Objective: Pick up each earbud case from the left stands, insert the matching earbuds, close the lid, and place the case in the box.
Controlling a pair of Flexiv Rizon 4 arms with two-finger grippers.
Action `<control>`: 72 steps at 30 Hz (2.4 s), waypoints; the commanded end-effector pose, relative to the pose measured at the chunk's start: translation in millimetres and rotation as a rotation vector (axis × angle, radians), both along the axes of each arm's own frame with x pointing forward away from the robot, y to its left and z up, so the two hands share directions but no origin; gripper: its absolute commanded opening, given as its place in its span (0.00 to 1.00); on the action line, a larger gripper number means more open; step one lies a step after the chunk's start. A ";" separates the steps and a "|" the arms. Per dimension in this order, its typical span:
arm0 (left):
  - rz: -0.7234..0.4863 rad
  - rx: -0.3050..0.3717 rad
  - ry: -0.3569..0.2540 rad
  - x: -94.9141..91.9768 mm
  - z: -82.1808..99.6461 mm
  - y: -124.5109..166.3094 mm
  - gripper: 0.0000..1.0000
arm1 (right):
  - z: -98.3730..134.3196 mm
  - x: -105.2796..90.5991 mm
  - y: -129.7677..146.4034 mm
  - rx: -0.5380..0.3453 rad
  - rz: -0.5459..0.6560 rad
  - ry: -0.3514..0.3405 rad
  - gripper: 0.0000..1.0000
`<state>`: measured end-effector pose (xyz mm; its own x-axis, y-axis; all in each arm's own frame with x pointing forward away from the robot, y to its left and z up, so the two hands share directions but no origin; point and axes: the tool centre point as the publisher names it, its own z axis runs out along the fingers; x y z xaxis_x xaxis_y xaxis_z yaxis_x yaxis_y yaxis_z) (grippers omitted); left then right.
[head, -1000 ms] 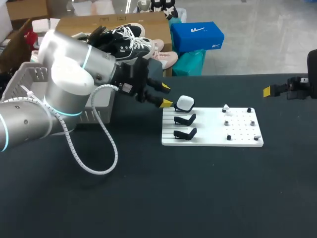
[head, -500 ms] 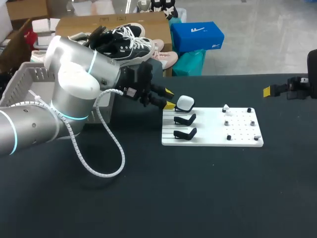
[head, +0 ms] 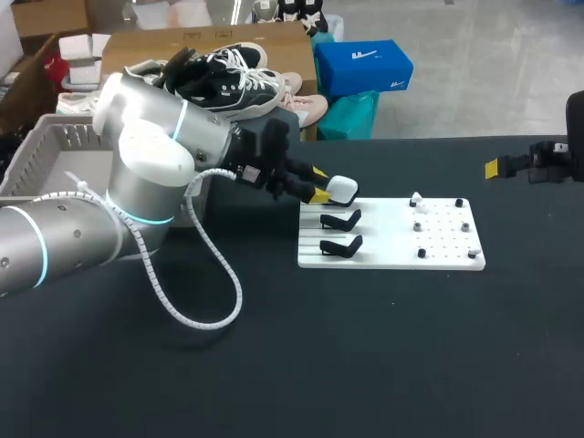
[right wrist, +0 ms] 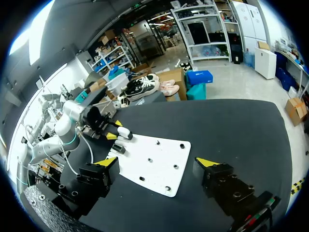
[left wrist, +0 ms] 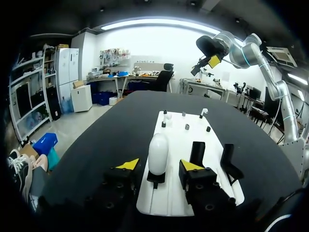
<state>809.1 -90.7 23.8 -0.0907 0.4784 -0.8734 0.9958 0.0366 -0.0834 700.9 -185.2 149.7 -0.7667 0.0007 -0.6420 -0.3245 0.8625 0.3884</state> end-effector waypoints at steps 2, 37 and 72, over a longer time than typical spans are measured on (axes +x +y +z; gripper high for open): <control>-0.010 -0.005 0.001 8.9 -3.6 -6.4 0.49 | -0.7 0.8 -0.7 0.002 0.003 -0.001 1.00; -0.041 -0.024 -0.004 2.9 -8.0 -17.1 0.45 | -0.7 0.8 -0.7 0.002 0.003 -0.001 1.00; -0.025 -0.051 -0.021 1.2 1.7 -6.3 0.00 | -0.7 0.8 -0.7 0.002 0.003 -0.001 1.00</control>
<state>813.6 -102.8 21.2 -0.0619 0.4461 -0.8928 0.9978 0.0057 -0.0664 700.9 -185.2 149.7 -0.7667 0.0007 -0.6420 -0.3244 0.8625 0.3884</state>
